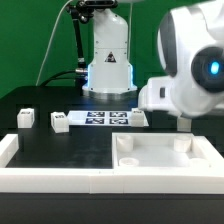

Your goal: Assemble one leg

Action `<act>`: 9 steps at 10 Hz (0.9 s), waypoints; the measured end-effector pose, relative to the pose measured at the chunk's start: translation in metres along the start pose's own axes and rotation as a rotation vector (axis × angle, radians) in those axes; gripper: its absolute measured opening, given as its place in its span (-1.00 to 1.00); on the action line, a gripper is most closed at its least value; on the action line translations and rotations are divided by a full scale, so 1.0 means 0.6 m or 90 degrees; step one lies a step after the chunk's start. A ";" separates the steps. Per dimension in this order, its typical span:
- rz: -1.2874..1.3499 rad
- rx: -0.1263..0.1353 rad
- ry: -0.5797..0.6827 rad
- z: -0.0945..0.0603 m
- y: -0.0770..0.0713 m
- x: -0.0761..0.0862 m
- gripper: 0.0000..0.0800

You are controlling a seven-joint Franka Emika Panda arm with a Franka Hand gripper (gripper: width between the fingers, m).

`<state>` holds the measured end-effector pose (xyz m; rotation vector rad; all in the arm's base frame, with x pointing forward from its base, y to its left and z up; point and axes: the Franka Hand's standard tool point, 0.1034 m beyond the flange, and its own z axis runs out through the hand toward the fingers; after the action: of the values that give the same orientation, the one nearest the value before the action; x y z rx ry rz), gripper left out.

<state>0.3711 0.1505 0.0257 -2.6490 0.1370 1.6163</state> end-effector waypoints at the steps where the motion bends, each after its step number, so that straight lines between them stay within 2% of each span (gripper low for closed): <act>1: 0.005 0.005 0.018 0.001 -0.005 0.016 0.62; 5: 0.001 -0.002 0.024 0.018 -0.015 0.024 0.62; 9: -0.002 -0.004 0.037 0.021 -0.021 0.030 0.62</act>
Offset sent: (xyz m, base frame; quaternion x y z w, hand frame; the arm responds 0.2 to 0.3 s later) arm -0.0074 0.0094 -0.0112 -0.0079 0.0125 0.0046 0.9999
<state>0.3695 0.1628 0.0039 -2.7005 0.1310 1.5413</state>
